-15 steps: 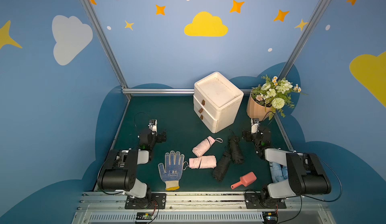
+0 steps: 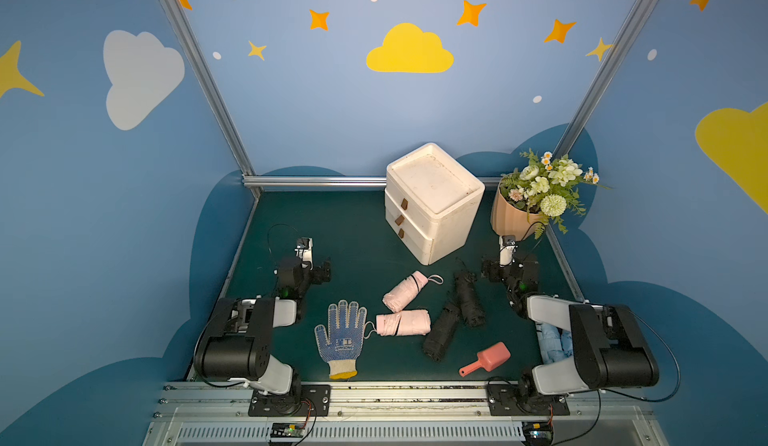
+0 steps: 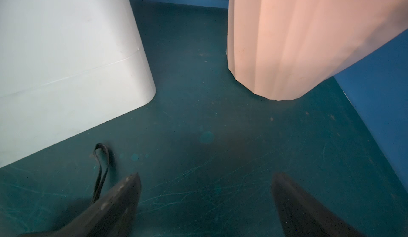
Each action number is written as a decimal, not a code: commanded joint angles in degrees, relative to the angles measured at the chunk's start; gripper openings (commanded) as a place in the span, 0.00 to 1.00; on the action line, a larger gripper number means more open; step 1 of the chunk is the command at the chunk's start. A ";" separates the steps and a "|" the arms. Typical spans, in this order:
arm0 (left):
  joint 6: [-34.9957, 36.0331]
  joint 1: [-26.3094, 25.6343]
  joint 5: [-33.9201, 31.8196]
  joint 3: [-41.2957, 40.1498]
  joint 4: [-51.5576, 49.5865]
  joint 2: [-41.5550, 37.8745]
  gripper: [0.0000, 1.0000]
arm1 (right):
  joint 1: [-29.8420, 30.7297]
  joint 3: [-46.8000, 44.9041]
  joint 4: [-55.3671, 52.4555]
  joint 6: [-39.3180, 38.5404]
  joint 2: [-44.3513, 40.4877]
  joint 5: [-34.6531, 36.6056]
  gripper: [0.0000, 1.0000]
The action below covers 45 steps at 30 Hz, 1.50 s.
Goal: Place the umbrella in the drawer by color
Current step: Adjust the storage box at the center of the board.
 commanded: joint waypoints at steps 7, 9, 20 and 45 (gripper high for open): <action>0.26 0.05 0.52 0.73 0.43 0.48 1.00 | -0.11 0.54 0.32 0.02 0.50 -0.64 0.98; 0.28 0.06 0.50 0.77 0.43 0.48 1.00 | -0.11 0.57 0.28 0.02 0.41 -0.64 0.98; 0.27 0.05 0.50 0.73 0.39 0.50 1.00 | -0.16 0.61 0.27 0.03 0.44 -0.64 0.98; -0.04 -6.55 -14.82 3.56 -14.62 -13.76 1.00 | 0.23 3.51 -9.25 6.61 -8.40 10.64 0.98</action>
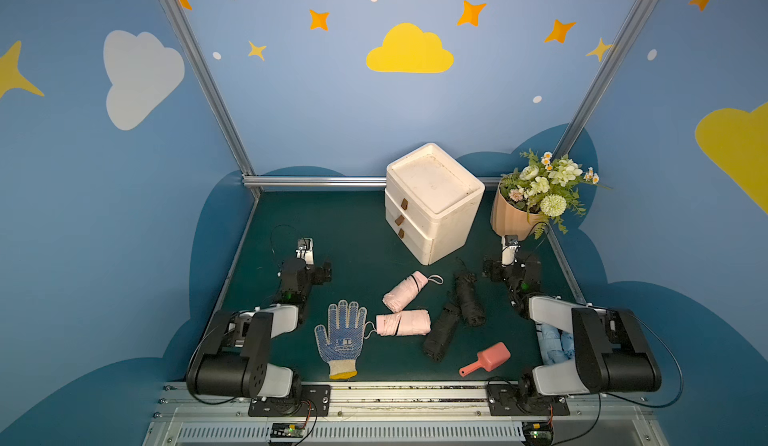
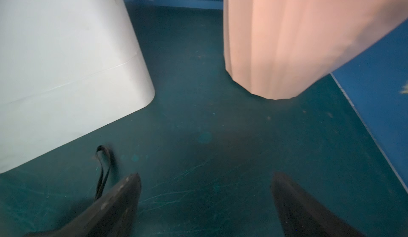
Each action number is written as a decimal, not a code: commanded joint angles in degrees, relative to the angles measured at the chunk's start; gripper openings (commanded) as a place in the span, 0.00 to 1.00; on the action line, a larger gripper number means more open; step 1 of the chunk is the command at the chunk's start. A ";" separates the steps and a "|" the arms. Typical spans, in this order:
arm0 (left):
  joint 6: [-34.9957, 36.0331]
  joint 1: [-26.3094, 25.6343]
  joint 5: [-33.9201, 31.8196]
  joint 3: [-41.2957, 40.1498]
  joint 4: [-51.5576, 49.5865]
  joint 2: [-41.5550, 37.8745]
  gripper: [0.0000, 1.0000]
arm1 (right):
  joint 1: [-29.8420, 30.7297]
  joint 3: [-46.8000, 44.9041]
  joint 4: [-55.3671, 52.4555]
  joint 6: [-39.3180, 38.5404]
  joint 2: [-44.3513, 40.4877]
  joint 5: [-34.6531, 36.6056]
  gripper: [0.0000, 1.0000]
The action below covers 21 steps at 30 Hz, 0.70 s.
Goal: Place the umbrella in the drawer by color
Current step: Adjust the storage box at the center of the board.
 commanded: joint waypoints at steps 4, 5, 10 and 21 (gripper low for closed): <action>-14.71 -1.68 -12.12 8.14 -19.90 -9.78 1.00 | -1.33 14.73 -29.29 23.04 -10.17 17.14 0.98; -17.74 -1.62 -14.36 9.22 -23.70 -10.89 1.00 | -1.95 16.93 -32.76 27.58 -10.21 18.19 0.98; -25.42 -1.47 -14.03 7.63 -26.08 -15.00 1.00 | -2.86 24.65 -40.63 37.55 -7.79 12.30 0.98; -26.57 -1.89 -7.15 1.94 -16.74 -19.74 1.00 | 12.11 45.26 -51.99 40.19 -2.81 14.88 0.94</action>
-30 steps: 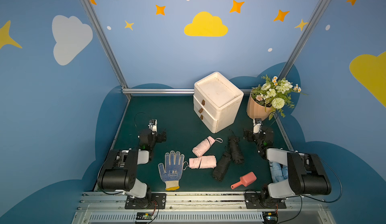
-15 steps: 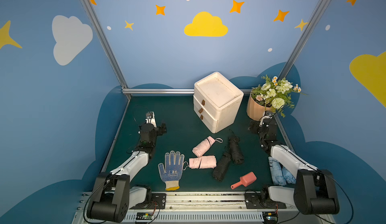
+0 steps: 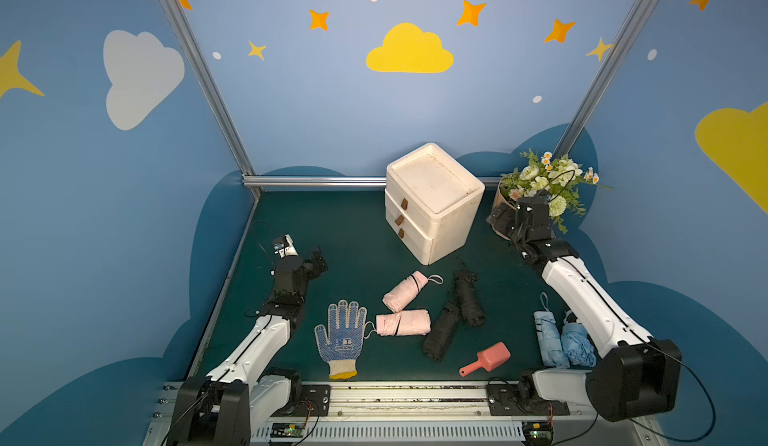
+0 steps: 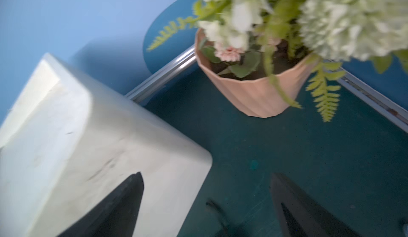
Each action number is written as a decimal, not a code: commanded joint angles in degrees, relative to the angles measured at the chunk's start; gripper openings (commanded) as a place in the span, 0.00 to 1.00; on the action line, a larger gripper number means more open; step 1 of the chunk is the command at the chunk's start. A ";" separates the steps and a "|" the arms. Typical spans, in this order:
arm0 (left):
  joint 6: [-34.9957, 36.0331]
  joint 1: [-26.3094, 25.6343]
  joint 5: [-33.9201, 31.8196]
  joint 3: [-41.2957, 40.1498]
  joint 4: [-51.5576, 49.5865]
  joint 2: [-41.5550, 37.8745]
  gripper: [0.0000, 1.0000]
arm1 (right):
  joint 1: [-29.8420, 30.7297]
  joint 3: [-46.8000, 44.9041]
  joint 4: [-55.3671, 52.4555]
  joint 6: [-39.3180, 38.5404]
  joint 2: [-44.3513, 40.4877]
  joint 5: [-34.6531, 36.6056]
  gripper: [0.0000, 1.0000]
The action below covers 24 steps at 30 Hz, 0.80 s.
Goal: Place the umbrella in the drawer by color
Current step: Adjust the storage box at the center of the board.
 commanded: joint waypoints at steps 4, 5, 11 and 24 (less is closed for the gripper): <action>-1.75 -0.26 2.34 0.23 2.72 0.34 1.00 | 4.83 11.41 -4.82 -0.43 7.65 3.89 0.88; -1.90 -0.22 2.78 0.48 2.63 0.75 1.00 | 5.52 13.98 -6.02 -0.79 9.70 4.34 0.87; -2.47 -0.22 2.65 1.15 1.80 1.53 1.00 | 10.06 31.02 -20.41 1.39 22.75 15.50 0.79; -4.48 -0.22 2.93 1.76 0.87 2.74 1.00 | 13.01 36.18 -19.96 -4.78 29.09 11.67 0.54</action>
